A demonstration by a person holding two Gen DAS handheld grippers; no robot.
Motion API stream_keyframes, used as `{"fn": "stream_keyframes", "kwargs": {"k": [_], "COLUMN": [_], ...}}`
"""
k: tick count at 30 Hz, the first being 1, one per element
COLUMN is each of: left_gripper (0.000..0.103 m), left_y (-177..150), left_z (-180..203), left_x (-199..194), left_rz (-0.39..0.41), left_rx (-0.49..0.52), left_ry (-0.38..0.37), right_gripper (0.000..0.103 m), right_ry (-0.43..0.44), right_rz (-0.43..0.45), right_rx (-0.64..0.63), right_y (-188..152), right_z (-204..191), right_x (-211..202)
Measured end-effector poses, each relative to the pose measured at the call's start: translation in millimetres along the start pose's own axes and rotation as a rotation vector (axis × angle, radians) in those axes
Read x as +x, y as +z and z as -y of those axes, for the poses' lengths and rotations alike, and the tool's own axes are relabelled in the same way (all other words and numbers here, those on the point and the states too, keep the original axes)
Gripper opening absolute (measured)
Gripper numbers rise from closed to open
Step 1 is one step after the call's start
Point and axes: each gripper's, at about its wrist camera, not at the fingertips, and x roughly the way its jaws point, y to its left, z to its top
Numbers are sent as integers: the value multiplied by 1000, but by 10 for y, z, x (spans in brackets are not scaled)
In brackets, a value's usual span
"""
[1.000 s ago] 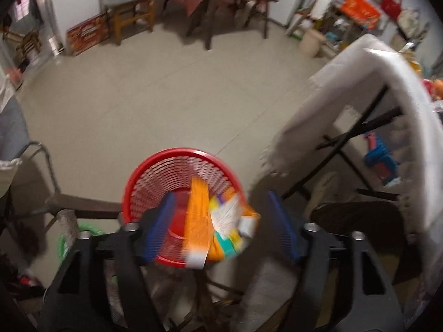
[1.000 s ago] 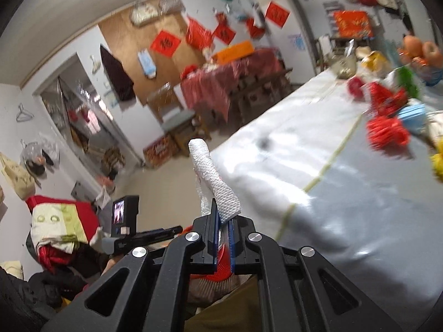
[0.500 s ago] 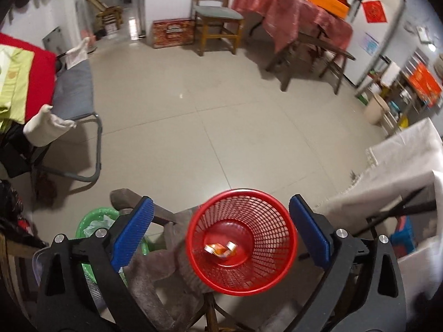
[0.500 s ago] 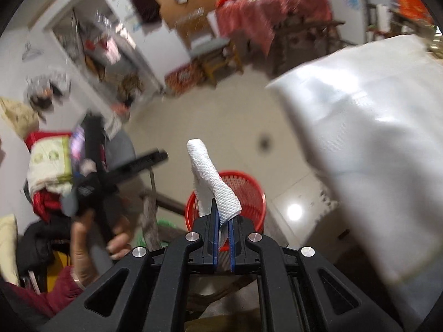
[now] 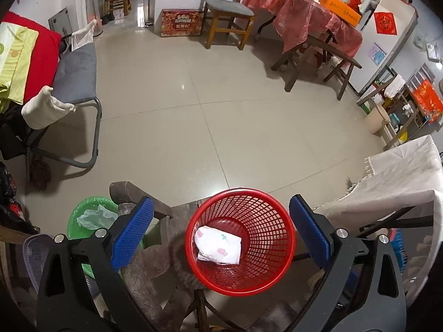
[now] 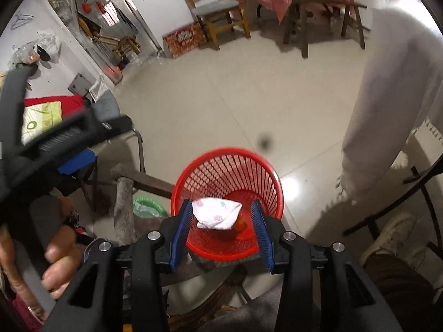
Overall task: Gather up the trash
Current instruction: 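Drop the orange box into the red basket with the left gripper while the right drops the mesh sleeve, then move both grippers back over the table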
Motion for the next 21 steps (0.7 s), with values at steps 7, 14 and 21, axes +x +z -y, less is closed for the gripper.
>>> {"fn": "stream_keyframes", "kwargs": {"k": [7, 14, 21], "left_gripper": [95, 95, 96], "left_y": [-54, -182, -563], "left_z": [124, 376, 914], "left_x": [-112, -335, -714], "left_rz": [60, 120, 163], "left_rx": [54, 145, 319], "left_ry": [8, -31, -163], "right_gripper": [44, 63, 94], "right_ry": [-35, -118, -360], "right_rz": [139, 348, 604], "right_rx": [-20, 37, 132], "right_y": [76, -132, -770], "right_z": [37, 228, 671], "right_x": [-694, -1611, -2822]}}
